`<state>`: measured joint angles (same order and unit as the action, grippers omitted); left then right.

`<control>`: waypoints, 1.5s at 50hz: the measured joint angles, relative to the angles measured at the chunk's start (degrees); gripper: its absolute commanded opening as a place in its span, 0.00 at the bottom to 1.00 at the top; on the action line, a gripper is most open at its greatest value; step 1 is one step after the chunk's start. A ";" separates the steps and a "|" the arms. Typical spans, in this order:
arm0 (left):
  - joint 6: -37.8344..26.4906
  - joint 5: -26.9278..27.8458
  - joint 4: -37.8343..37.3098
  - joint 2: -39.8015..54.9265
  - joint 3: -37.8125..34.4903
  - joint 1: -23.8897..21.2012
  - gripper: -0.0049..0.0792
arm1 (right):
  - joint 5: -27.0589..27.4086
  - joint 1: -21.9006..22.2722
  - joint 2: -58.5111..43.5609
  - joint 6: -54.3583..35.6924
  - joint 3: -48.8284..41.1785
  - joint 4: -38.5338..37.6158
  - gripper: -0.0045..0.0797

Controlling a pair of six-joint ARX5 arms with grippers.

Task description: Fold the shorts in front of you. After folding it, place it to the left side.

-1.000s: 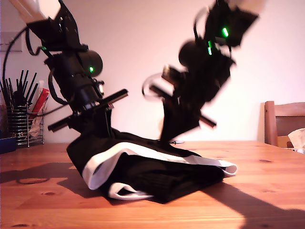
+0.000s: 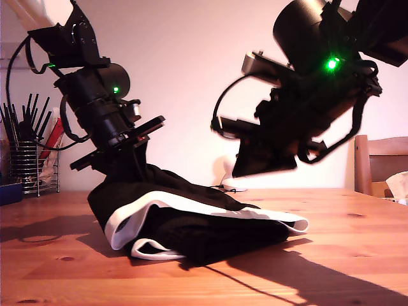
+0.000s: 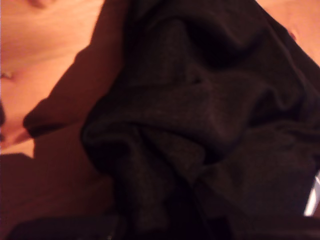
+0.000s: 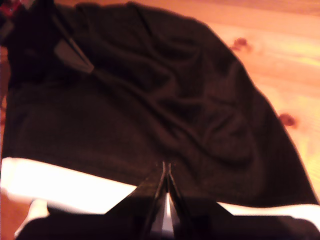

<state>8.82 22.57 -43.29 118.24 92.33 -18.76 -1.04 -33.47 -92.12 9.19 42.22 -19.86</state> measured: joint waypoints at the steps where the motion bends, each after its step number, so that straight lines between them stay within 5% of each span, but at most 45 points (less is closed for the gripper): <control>1: 0.00 0.22 -0.07 0.00 0.00 -0.15 0.04 | 0.02 0.00 0.00 0.00 0.07 -0.37 0.04; 18: -0.44 0.39 -0.74 -0.02 0.00 -4.07 0.04 | -0.48 0.11 -6.49 1.07 0.68 -0.48 0.04; 48: 1.36 -13.46 -4.92 -0.02 0.00 -2.32 0.04 | -5.79 0.50 -6.36 -1.73 0.68 1.42 0.04; 75: 1.46 -13.66 -3.82 -0.02 0.00 -2.49 0.04 | -9.64 0.42 -14.14 -1.55 0.76 -6.29 0.04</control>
<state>10.28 8.91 -47.11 118.21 92.33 -21.26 -10.68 -33.06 -106.26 7.64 42.98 -26.15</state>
